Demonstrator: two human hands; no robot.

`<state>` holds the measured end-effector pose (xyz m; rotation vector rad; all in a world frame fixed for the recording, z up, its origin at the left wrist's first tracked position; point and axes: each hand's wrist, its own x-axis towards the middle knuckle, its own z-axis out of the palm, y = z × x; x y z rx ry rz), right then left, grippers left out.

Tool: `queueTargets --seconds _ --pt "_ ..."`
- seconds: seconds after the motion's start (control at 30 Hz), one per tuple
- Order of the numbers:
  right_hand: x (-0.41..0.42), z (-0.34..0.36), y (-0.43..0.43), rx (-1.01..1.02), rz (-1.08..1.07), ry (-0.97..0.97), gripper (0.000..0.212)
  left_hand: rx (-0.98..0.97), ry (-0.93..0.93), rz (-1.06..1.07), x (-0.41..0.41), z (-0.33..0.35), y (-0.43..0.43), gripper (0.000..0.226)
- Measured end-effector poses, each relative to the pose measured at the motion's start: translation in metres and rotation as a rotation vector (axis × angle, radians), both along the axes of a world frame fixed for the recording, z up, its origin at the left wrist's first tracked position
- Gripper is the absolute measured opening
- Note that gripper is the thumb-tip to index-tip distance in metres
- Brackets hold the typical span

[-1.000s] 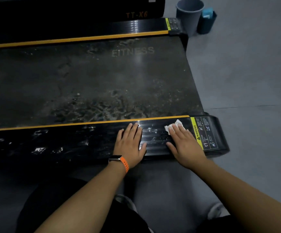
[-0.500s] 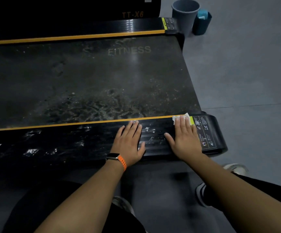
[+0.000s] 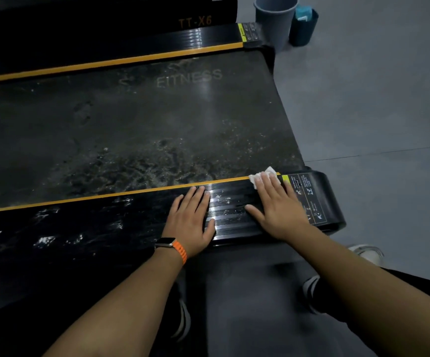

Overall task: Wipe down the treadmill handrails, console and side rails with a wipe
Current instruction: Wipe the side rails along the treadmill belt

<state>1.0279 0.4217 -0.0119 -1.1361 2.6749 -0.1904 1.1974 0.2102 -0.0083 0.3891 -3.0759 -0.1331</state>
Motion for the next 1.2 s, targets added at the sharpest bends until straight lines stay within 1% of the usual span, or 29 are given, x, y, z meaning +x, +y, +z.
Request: queueTargets --seconds 0.07,0.1,0.13,0.23,0.27,0.37,0.4,0.53,0.57,0.67,0.7,0.8,0.87,1.0,1.03,1.13,1.2 --pt "0.001 -0.002 0.006 -0.033 -0.120 -0.002 0.101 0.004 0.006 0.002 0.000 -0.001 0.000 0.071" --pt "0.008 -0.001 0.005 -0.045 -0.142 -0.004 0.100 0.002 0.008 0.002 0.000 -0.001 0.001 0.071" --pt "0.016 -0.001 0.002 -0.053 -0.118 0.002 0.100 -0.002 0.008 0.002 0.000 -0.001 0.001 0.071" --pt "0.030 -0.003 0.007 -0.018 0.044 0.036 0.102 0.004 0.004 0.005 -0.001 -0.001 0.001 0.071" --pt "0.026 -0.003 0.015 -0.011 0.046 0.048 0.101 0.007 0.006 0.005 -0.001 -0.001 0.002 0.072" --pt "0.020 -0.007 0.034 -0.029 -0.112 0.088 0.094 0.017 0.006 0.008 0.000 0.000 0.002 0.072" --pt "0.026 -0.008 0.034 -0.019 -0.127 0.077 0.094 0.018 0.008 0.009 0.000 0.000 0.002 0.072" --pt "0.044 -0.013 0.034 -0.007 0.043 0.103 0.096 0.015 -0.002 0.006 -0.001 0.002 0.002 0.072" --pt "0.039 -0.012 0.039 -0.006 0.044 0.108 0.094 0.015 -0.004 0.006 -0.001 0.002 0.002 0.072" --pt "0.039 -0.011 0.047 -0.041 -0.110 0.115 0.089 0.011 -0.011 0.006 0.000 0.000 0.002 0.072" --pt "0.045 -0.012 0.043 -0.048 -0.129 0.112 0.090 0.006 -0.010 0.007 -0.001 0.000 0.002 0.072" --pt "0.063 -0.016 0.034 -0.060 -0.009 0.117 0.093 0.011 -0.003 0.007 -0.001 0.000 0.002 0.072" --pt "0.053 -0.017 0.046 -0.042 0.044 0.159 0.090 0.013 0.000 0.004 -0.001 0.000 0.002 0.072" --pt "0.050 -0.018 0.063 -0.101 -0.127 0.180 0.085 0.014 -0.004 0.010 -0.002 0.000 0.002 0.072" --pt "0.057 -0.019 0.057 -0.112 -0.112 0.180 0.087 0.014 -0.003 0.010 -0.002 -0.001 0.002 0.072" --pt "0.075 -0.022 0.049 -0.115 0.045 0.195 0.086 0.009 -0.011 0.011 -0.002 0.000 0.001 0.073" --pt "0.068 -0.021 0.061 -0.102 0.065 0.241 0.082 0.010 -0.011 0.008 -0.002 0.000 0.001 0.073"
